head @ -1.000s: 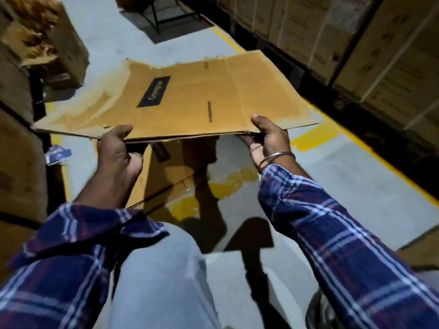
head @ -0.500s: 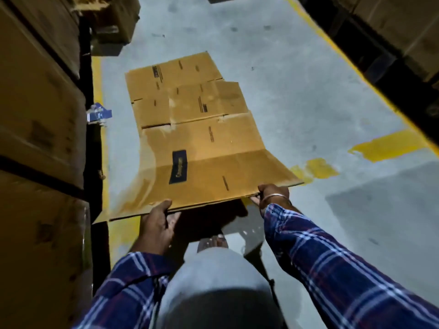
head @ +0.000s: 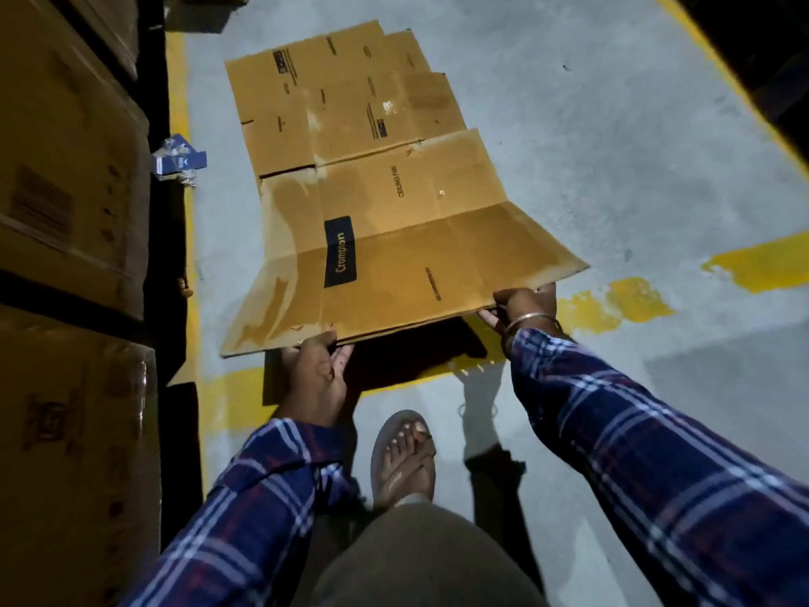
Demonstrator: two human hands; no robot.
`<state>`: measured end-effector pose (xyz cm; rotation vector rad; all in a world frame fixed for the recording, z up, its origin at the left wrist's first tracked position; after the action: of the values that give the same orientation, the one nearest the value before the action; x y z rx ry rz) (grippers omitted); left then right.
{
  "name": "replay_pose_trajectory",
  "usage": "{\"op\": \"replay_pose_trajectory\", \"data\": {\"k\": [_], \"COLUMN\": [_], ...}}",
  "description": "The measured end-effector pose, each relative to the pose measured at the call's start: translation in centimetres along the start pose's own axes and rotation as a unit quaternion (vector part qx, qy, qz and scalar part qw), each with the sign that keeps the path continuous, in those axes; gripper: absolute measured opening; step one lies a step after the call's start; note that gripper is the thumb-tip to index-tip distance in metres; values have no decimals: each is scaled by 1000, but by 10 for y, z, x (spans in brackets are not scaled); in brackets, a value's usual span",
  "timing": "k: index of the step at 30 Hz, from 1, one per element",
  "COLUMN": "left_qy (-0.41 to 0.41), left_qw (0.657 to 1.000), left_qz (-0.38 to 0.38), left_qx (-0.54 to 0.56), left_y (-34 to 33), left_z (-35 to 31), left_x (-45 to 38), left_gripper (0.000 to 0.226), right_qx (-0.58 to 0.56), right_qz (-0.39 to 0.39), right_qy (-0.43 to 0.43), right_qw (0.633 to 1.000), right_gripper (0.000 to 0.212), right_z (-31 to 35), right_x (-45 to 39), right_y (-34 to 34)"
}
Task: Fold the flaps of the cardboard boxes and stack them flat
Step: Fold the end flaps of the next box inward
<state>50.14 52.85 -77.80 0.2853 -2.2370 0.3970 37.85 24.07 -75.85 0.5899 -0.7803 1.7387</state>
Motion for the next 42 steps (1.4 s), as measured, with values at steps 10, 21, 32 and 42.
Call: {"op": "replay_pose_trajectory", "data": {"k": [10, 21, 32, 42], "left_qy": [-82, -107, 19, 21], "left_qw": [993, 980, 990, 878], "left_qz": [75, 103, 120, 333], "left_qx": [37, 133, 74, -344], "left_y": [28, -35, -86, -87], "left_z": [-3, -62, -28, -9], "left_x": [53, 8, -81, -7], "left_gripper": [55, 50, 42, 41], "right_qx": [66, -6, 130, 241], "right_qz": [106, 184, 257, 161], "right_qy": [171, 124, -2, -38], "right_qw": [977, 975, 957, 956], "right_gripper": [49, 41, 56, 27], "right_z": [22, 68, 30, 10], "right_x": [55, 31, -17, 3], "right_y": [30, -69, -102, 21]}}
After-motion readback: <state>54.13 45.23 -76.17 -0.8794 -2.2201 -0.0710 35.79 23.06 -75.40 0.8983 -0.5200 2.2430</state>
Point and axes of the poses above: each hand's wrist, its own x-axis away from the middle knuckle, its own y-axis out of the back of the hand, z = x × y, the point moved 8 cm from there along -x, towards the middle knuckle, and after that the axes turned 4 degrees about z, right-handed, at the moved point
